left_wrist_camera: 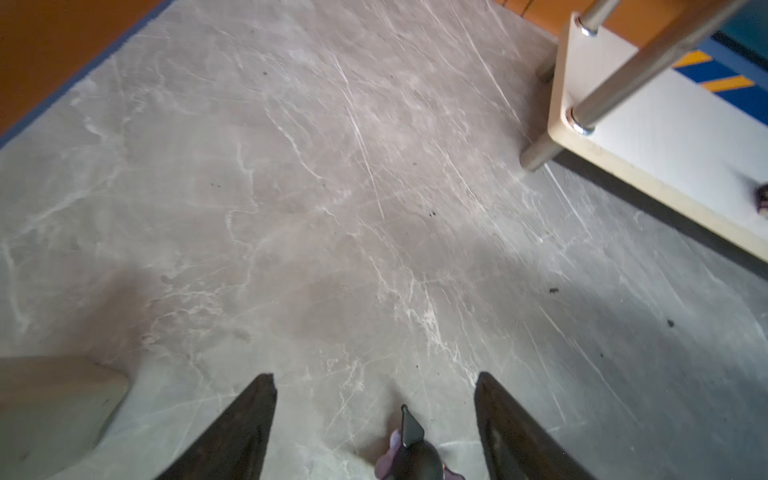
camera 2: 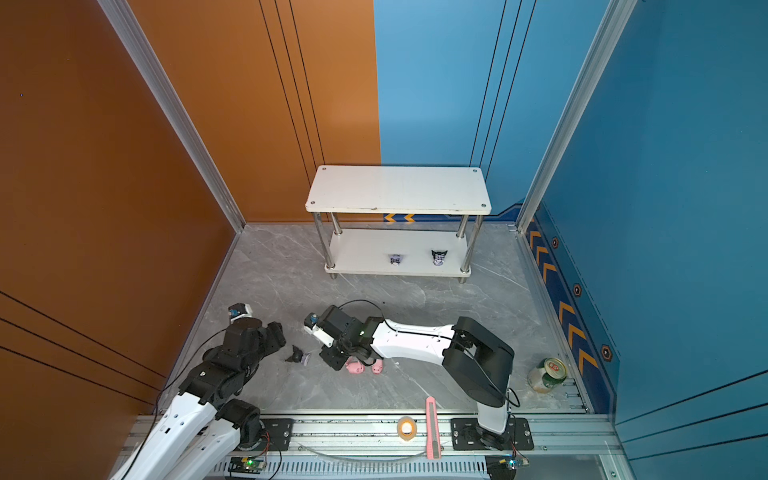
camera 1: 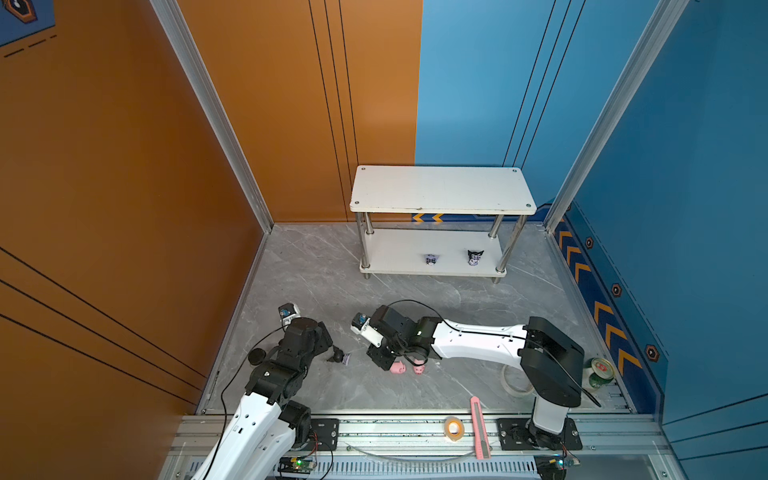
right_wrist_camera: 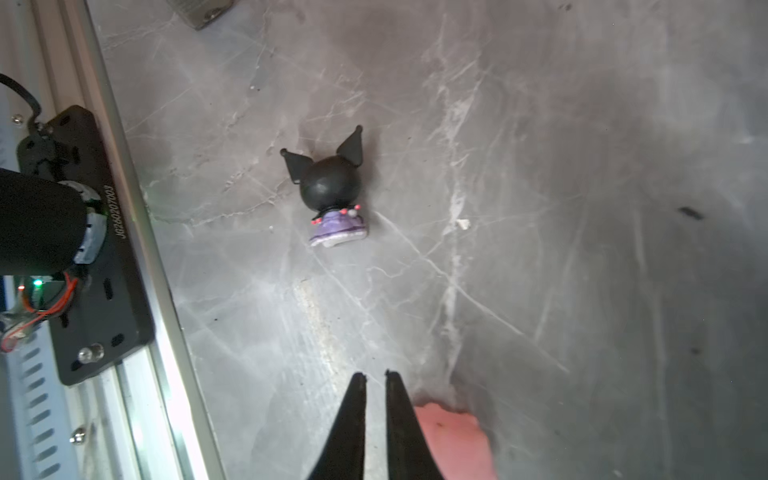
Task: Place and organize the plastic toys onto the shelf
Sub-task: 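Reach the right gripper across to the black Kuromi figurine on the table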
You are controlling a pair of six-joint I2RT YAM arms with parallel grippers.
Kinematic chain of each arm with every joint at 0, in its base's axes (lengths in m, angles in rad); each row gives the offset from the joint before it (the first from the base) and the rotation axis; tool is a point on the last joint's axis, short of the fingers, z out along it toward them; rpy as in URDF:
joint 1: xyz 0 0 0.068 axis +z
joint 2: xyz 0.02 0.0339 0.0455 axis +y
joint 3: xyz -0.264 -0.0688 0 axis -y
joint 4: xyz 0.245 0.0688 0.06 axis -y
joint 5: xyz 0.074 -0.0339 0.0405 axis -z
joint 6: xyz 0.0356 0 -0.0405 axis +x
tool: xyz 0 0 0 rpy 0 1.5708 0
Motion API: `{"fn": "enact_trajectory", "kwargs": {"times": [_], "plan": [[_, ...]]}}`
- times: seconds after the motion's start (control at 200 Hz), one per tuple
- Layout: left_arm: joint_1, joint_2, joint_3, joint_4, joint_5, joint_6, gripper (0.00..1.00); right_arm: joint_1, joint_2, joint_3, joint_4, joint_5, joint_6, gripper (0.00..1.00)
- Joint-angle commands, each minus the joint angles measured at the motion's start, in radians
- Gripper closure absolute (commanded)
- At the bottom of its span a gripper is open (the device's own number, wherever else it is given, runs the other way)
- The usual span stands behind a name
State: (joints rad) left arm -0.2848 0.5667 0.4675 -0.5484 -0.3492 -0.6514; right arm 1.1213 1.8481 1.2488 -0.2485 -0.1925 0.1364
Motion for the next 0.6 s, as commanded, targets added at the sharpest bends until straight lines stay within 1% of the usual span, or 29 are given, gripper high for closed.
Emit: {"fn": "enact_trajectory", "kwargs": {"times": [0.0,0.025,0.08,0.165,0.3,0.461,0.596], "plan": [[0.059,-0.022,0.05,-0.072,-0.042,0.017,0.23,0.017,0.044,0.046,0.038,-0.127,0.049,0.96],[0.072,-0.026,0.055,-0.075,-0.04,0.019,0.24,0.023,0.055,0.048,0.046,-0.144,0.054,1.0],[0.1,-0.038,0.059,-0.078,-0.029,0.018,0.3,0.031,0.077,0.058,0.064,-0.168,0.074,1.0],[0.135,-0.063,0.049,-0.08,-0.013,0.002,0.33,0.035,0.101,0.07,0.102,-0.189,0.108,1.0],[0.17,-0.092,0.03,-0.072,0.017,-0.006,0.33,0.035,0.151,0.117,0.118,-0.181,0.142,1.0],[0.2,-0.085,0.024,-0.068,0.064,0.0,0.32,0.029,0.197,0.162,0.116,-0.155,0.157,1.0],[0.214,-0.076,0.018,-0.053,0.09,0.002,0.32,0.011,0.219,0.184,0.123,-0.163,0.182,1.0]]}}
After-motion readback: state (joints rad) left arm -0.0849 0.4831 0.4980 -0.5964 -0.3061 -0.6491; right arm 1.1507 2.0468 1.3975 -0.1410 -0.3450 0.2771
